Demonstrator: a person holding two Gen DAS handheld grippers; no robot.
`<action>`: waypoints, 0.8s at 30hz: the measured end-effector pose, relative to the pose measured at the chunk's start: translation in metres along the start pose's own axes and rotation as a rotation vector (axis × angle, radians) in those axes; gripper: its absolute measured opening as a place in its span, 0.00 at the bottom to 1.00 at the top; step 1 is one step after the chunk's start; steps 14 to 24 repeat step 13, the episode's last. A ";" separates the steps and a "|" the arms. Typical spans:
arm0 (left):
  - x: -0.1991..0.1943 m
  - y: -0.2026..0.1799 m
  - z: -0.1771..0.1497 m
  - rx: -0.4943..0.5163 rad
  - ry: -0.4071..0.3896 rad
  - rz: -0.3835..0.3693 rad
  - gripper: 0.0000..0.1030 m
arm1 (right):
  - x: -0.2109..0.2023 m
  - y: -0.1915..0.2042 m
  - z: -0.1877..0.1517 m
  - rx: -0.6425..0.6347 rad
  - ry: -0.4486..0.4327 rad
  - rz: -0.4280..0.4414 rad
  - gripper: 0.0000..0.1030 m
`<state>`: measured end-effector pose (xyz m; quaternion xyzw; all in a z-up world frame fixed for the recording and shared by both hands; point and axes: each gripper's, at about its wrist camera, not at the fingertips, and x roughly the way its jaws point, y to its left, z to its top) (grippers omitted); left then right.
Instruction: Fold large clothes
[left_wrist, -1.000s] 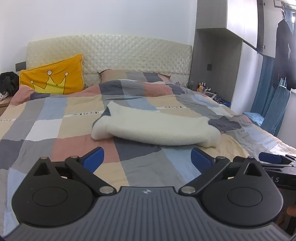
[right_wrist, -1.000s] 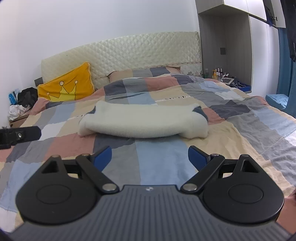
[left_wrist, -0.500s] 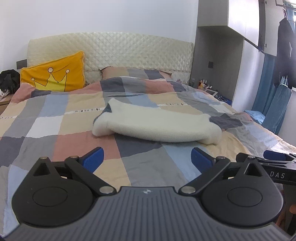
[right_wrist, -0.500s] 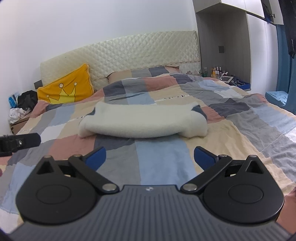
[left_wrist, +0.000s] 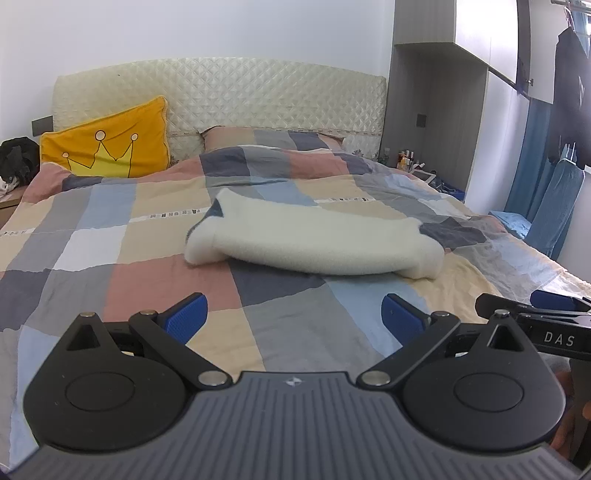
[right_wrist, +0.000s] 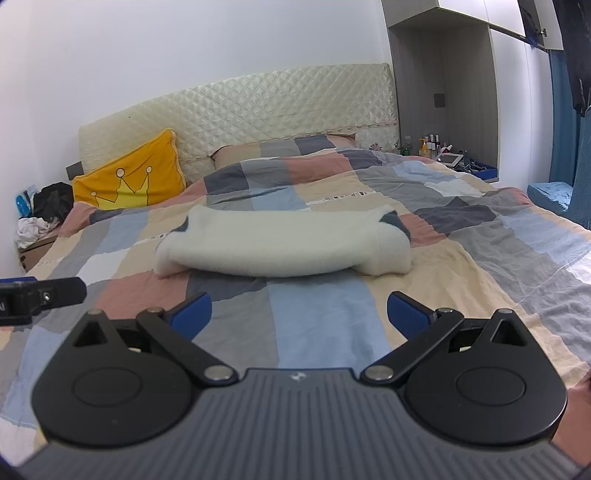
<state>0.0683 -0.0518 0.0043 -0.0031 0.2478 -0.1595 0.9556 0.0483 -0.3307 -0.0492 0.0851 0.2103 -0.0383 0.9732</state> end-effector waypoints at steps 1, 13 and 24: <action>0.000 0.000 0.000 0.000 0.001 -0.001 0.99 | 0.000 0.000 0.000 -0.001 0.000 0.001 1.00; -0.001 0.000 -0.002 -0.011 0.000 0.006 0.99 | 0.000 -0.001 0.002 -0.004 -0.001 -0.006 1.00; -0.001 0.000 -0.002 -0.011 0.000 0.006 0.99 | 0.000 -0.001 0.002 -0.004 -0.001 -0.006 1.00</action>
